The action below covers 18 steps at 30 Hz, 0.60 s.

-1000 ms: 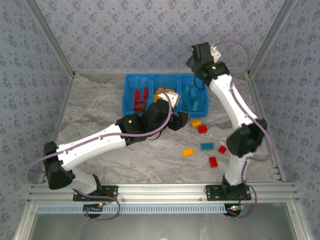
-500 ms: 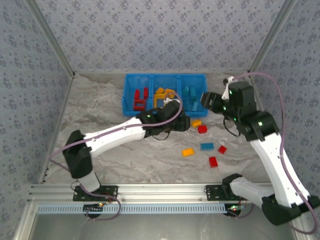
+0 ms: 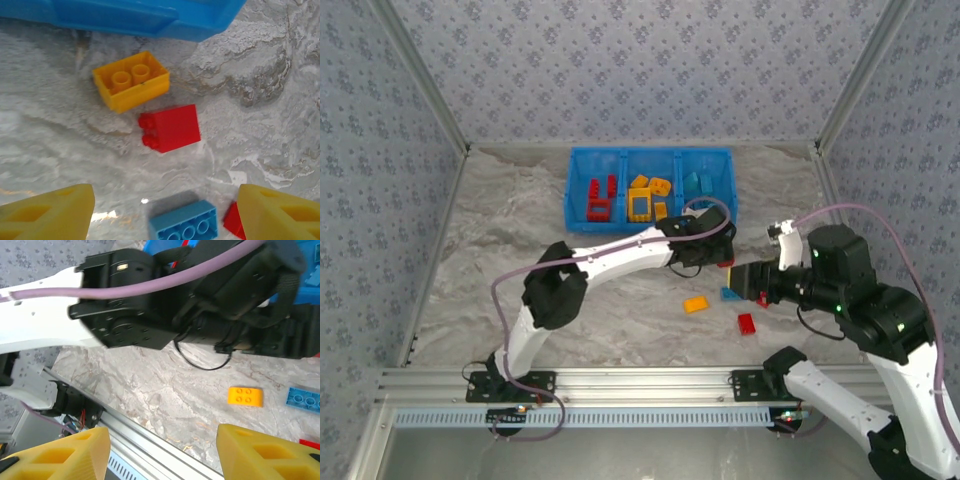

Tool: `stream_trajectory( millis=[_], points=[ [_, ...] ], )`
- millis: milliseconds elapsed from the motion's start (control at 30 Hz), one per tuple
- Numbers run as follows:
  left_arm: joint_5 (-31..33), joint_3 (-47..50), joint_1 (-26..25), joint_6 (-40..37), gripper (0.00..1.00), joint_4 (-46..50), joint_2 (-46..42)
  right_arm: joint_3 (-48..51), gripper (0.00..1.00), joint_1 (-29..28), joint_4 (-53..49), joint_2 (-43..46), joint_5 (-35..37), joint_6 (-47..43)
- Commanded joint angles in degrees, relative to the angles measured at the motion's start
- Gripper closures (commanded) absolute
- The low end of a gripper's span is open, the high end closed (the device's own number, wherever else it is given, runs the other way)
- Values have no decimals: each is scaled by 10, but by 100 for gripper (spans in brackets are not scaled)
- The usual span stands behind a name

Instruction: Sort the legos into containers by color

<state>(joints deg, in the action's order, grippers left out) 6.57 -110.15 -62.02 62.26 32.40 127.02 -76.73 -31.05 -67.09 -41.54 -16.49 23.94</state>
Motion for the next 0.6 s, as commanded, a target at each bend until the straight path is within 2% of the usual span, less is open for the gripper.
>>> stream_trajectory(
  millis=[0, 267, 567],
  points=[
    [-11, -77, -4, 35, 22, 42, 42, 7, 39, -8, -22, 10, -6, -1],
    [0, -244, -5, 55, 22, 165, 155, 19, 39, -9, 0, 13, -6, 5],
    [2, -275, -6, 61, 21, 156, 194, 28, 38, -10, 13, 31, -13, 1]
  ],
)
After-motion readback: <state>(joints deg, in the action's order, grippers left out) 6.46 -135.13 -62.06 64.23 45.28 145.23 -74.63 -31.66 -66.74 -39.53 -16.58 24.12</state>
